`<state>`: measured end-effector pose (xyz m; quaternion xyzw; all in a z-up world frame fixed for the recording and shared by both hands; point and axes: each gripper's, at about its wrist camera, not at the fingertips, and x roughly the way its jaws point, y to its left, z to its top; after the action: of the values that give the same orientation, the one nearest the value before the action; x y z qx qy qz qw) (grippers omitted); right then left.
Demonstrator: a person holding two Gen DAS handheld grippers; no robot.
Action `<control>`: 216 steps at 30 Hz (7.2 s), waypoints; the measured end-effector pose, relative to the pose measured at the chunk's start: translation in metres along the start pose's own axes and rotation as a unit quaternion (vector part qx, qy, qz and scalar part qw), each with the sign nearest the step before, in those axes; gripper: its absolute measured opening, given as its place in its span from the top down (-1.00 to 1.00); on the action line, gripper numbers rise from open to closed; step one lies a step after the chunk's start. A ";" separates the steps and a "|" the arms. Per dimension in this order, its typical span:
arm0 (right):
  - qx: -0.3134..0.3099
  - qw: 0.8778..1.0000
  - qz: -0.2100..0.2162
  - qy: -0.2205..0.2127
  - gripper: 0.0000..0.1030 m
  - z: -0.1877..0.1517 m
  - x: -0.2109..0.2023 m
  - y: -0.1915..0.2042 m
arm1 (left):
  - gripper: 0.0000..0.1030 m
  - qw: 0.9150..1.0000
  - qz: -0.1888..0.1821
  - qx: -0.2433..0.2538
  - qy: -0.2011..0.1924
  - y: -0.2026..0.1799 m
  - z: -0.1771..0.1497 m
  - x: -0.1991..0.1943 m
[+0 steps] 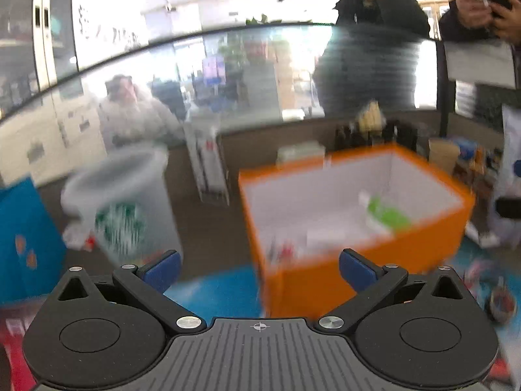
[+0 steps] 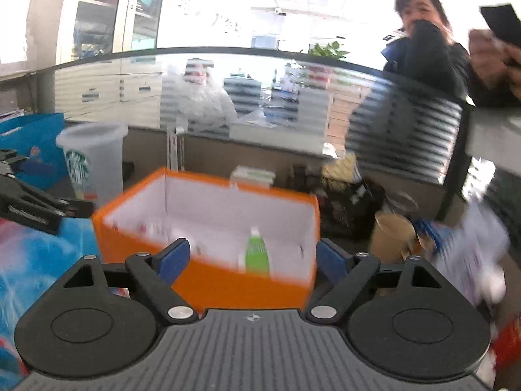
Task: Organize rigid objects
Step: 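Withdraw both open tools from the box toward the mat, then grasp the blue-capped marker with the left tool while the right grasps the black tape roll, then carry the marker with the left tool while the right carries the tape roll over the box, then release the marker into the box with the left tool while the right drops the tape roll inside, then withdraw both open tools from the box back to the mat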
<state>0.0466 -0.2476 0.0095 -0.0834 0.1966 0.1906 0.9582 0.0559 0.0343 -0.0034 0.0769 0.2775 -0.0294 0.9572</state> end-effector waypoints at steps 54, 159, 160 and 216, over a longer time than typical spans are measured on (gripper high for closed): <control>0.063 0.995 -0.021 0.073 -0.01 -0.127 0.014 0.017 | 0.80 0.996 -0.078 -0.021 0.042 -0.029 -0.076 0.015; 0.011 0.998 0.011 0.064 -0.01 0.021 0.165 0.020 | 0.79 0.996 -0.066 -0.046 0.047 -0.055 0.053 0.121; 0.010 0.997 0.010 0.069 -0.01 0.020 0.167 0.020 | 0.79 0.996 -0.065 -0.045 0.049 -0.056 0.053 0.122; 0.017 0.991 0.029 0.126 0.57 -0.104 0.067 -0.036 | -0.99 0.992 -0.089 -0.016 0.085 -0.037 -0.085 -0.015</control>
<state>0.0814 -0.2824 -0.1097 -0.0845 0.3215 0.2024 0.9212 -0.0051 0.0119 -0.0706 0.0388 0.3642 -0.1034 0.9248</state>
